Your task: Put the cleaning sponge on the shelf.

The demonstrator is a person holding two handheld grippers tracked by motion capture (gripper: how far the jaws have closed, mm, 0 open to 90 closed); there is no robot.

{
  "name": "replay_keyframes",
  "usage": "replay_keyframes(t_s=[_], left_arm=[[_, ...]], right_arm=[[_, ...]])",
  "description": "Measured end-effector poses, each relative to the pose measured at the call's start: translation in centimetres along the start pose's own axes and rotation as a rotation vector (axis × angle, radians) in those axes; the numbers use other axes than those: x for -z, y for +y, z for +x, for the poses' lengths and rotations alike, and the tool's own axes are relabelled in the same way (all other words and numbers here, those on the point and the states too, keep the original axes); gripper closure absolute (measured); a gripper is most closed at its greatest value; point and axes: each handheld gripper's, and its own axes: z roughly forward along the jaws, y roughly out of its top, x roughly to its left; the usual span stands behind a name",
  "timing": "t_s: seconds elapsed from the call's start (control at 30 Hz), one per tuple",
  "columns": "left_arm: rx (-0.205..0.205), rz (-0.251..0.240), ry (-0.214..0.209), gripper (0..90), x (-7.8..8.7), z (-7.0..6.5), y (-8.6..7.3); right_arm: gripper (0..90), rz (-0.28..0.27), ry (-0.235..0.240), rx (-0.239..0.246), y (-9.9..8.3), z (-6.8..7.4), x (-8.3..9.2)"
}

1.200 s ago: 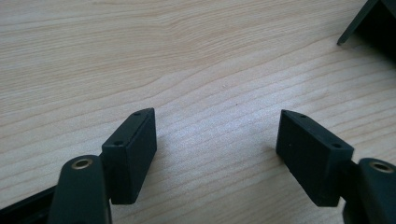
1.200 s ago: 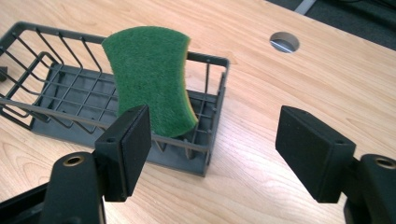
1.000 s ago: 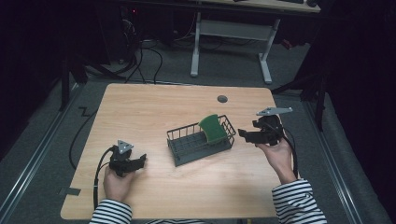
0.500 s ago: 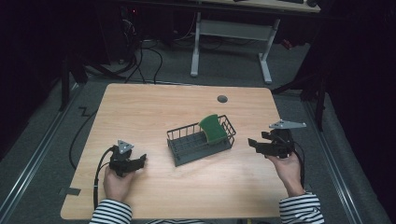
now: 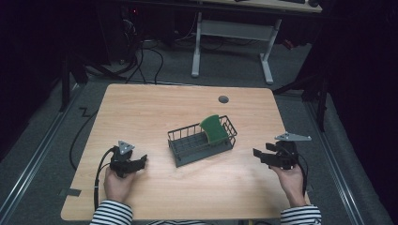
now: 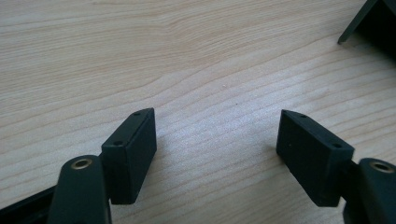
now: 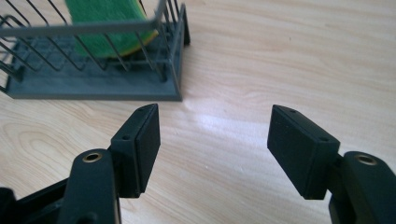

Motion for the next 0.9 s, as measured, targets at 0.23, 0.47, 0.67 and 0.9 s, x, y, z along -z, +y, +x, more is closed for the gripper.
replay_keyframes(t_s=[0.23, 0.47, 0.67, 0.9], left_arm=[[0.0, 0.001, -0.001, 29.4, 0.0, 0.0, 0.0], [0.0, 0.001, -0.001, 29.4, 0.0, 0.0, 0.0], [0.0, 0.0, 0.0, 29.4, 0.0, 0.0, 0.0], [0.0, 0.001, -0.001, 29.3, 0.0, 0.0, 0.0]], right_arm=[[34.7, 0.006, -0.001, -0.035, -1.7, -0.3, -1.2], [34.4, 0.039, -0.025, -0.047, -3.5, -0.3, -3.3], [34.0, 0.057, -0.067, -0.024, -4.6, -0.1, -4.9], [32.0, 0.012, -0.139, 0.033, -5.8, 0.8, -6.2]])
